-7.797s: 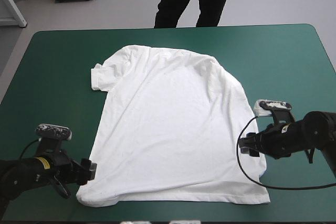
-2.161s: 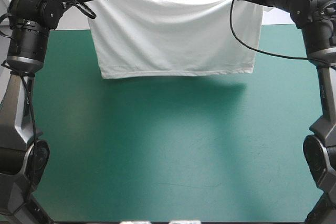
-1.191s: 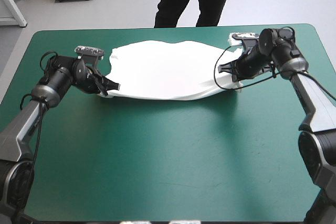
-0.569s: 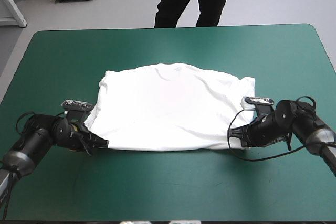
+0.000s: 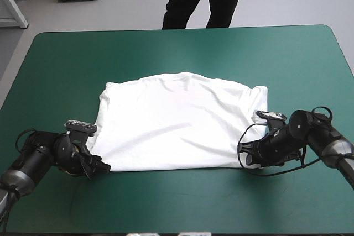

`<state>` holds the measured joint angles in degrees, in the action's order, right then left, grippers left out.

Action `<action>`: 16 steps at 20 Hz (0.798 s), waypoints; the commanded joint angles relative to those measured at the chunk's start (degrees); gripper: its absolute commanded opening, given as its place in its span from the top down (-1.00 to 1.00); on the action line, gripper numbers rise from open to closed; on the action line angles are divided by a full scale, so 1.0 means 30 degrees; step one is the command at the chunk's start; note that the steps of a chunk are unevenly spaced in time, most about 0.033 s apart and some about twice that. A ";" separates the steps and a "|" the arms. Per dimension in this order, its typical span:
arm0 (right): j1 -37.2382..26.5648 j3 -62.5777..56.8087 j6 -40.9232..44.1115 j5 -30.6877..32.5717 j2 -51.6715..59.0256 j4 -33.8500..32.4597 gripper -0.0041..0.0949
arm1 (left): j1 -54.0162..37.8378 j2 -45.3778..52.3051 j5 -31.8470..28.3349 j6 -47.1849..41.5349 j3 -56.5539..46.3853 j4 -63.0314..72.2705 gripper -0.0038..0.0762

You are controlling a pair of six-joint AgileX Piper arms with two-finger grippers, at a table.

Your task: Fold the cloth

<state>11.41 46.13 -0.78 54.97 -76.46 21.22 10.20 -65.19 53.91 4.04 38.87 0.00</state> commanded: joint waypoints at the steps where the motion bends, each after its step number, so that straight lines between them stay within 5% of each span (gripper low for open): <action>1: 0.0033 0.1050 -0.0119 0.0884 0.0505 0.0808 -0.16 | -0.0005 0.0281 0.1233 -0.0217 0.1638 -0.0763 -0.57; 7: 0.0033 0.6535 0.1264 0.2661 0.1528 -0.1664 -0.15 | -0.0005 0.0242 0.2489 -0.2561 0.7673 -0.2868 -0.59; 16: 0.0033 0.9663 0.1499 0.3805 0.1528 -0.2533 -0.15 | -0.2823 -0.1417 0.2400 -0.3129 0.8337 -0.1152 -0.59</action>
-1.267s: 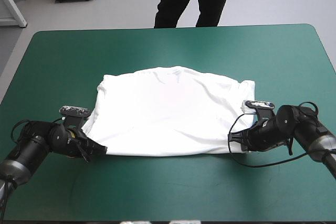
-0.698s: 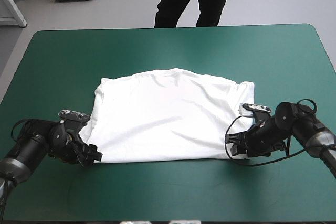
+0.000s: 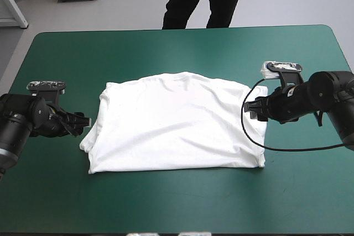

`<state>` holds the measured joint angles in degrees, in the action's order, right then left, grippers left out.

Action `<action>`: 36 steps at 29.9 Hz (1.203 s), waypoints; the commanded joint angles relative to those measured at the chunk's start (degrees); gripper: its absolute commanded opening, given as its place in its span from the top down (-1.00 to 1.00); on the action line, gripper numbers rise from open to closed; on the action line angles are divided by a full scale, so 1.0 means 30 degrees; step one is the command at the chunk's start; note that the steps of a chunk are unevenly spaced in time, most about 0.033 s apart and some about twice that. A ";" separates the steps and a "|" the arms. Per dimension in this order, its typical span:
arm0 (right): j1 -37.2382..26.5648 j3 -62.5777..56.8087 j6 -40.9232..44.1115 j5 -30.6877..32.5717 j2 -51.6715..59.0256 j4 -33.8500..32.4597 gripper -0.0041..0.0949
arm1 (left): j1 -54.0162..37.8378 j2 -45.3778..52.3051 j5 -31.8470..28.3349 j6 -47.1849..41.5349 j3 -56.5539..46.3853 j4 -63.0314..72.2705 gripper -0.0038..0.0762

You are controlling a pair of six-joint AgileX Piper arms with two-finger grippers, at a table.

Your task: Fold the cloth

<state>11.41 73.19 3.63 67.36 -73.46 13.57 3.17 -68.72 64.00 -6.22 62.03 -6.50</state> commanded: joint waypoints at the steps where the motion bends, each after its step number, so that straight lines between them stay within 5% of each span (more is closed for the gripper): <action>1: 0.0033 0.0643 0.0029 -0.0325 0.0528 -0.0068 -0.15 | -0.0568 -0.0623 -0.0962 0.0291 0.0616 0.1052 -0.59; 12: 0.0033 0.0643 0.0075 0.0114 0.0528 -0.1008 0.00 | -0.1290 -0.4294 -0.1267 0.0974 0.0616 0.2644 -0.59; 21: 0.0033 0.0643 0.0075 0.0191 0.0528 -0.1419 0.00 | -0.1290 -0.5832 -0.2034 0.0125 -0.0337 0.2165 -0.09; 34: 0.0033 0.0643 0.0075 0.0952 0.0528 -0.1419 0.03 | -0.1290 -0.7409 -0.5038 0.0084 -0.3237 0.2369 -0.03; 36: 0.0033 0.0643 0.0075 0.1122 0.0528 -0.1419 0.03 | -0.1290 -0.7700 -0.5462 0.0084 -0.3237 0.2369 0.10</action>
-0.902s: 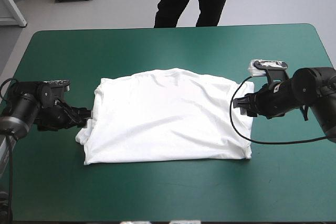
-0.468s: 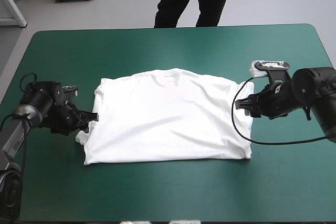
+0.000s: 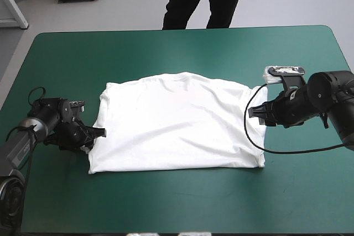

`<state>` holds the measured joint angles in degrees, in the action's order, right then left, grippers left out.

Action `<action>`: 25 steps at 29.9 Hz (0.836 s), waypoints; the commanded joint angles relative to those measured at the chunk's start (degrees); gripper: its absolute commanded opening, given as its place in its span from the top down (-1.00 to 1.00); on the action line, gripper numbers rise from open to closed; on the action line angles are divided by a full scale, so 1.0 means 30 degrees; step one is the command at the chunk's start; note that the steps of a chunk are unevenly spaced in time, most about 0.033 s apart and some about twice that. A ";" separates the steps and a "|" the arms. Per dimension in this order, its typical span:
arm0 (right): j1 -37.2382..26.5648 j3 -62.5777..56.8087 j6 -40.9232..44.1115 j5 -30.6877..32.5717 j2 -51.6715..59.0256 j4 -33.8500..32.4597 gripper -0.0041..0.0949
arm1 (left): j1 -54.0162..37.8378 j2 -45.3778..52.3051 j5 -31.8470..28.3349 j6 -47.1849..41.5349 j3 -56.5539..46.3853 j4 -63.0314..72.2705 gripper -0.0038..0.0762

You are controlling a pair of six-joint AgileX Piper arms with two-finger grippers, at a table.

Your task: Fold the cloth

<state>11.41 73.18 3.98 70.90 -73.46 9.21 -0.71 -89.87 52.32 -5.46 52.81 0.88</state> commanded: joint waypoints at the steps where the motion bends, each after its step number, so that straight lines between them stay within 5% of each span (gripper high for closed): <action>1: 0.0033 0.0644 -0.0044 -0.0017 0.0528 0.0035 0.03 | 0.0000 -0.0648 -0.1777 -0.0206 -0.0162 -0.0088 0.27; 4: 0.0033 0.0644 -0.0044 0.0056 0.0528 0.0035 0.06 | 0.0000 -0.0609 -0.2321 -0.0316 -0.0122 -0.0292 0.92; 19: 0.0033 0.0644 0.0436 0.0186 0.0528 0.0159 0.16 | 0.0000 0.1860 -0.1837 -0.1323 0.2279 -0.2436 0.93; 25: 0.0033 0.0644 0.0449 0.0186 0.0528 0.0201 0.16 | 0.0079 0.2020 -0.1880 0.2088 0.3092 0.2306 0.93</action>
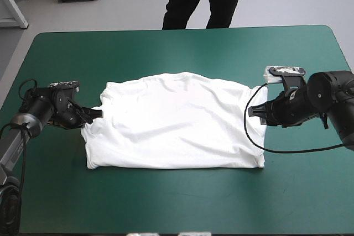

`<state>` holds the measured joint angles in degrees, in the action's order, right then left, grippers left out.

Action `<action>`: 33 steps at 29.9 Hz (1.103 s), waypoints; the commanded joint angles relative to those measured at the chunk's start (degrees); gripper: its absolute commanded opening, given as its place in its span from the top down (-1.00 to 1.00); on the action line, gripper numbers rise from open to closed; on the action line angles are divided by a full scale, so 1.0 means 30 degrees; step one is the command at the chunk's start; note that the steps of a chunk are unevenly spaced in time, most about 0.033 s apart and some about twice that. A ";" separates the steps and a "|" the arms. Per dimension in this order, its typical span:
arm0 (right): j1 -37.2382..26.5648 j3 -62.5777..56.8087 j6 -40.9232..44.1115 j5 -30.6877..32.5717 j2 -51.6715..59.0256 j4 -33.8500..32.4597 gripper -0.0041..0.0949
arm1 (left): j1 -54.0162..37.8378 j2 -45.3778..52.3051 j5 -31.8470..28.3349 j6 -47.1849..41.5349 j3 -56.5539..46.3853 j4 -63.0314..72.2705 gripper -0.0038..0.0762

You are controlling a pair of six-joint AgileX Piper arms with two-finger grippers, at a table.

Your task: Fold the cloth

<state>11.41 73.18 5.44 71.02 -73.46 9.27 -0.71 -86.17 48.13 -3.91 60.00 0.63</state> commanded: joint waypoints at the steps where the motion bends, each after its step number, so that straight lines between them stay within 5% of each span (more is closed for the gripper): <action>1: 0.0033 0.0644 -0.0004 0.0147 0.0528 0.0182 0.16 | 0.0164 0.0786 -0.0605 0.2231 0.0696 0.3466 0.93; 20: 0.0033 0.0644 0.0463 0.0147 0.0528 0.0366 0.16 | 0.3854 -0.1943 -0.1096 0.3129 0.0624 0.4385 0.89; 23: 0.0033 0.0644 0.0463 0.0147 0.0528 0.0366 0.16 | 0.3854 -0.1982 -0.0595 0.5295 0.0624 0.5206 0.62; 29: 0.0033 0.0644 0.0463 0.0147 0.0528 0.0330 0.16 | 0.3821 -0.1759 0.0396 0.5622 0.1121 0.6015 -0.29; 33: 0.0033 0.0644 0.0463 0.0147 0.0528 0.0330 0.16 | 0.3821 -0.1080 0.0431 0.5104 0.1841 0.6015 -0.43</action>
<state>11.41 73.18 6.93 71.02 -73.46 9.73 10.65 -93.27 49.63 12.44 62.51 17.38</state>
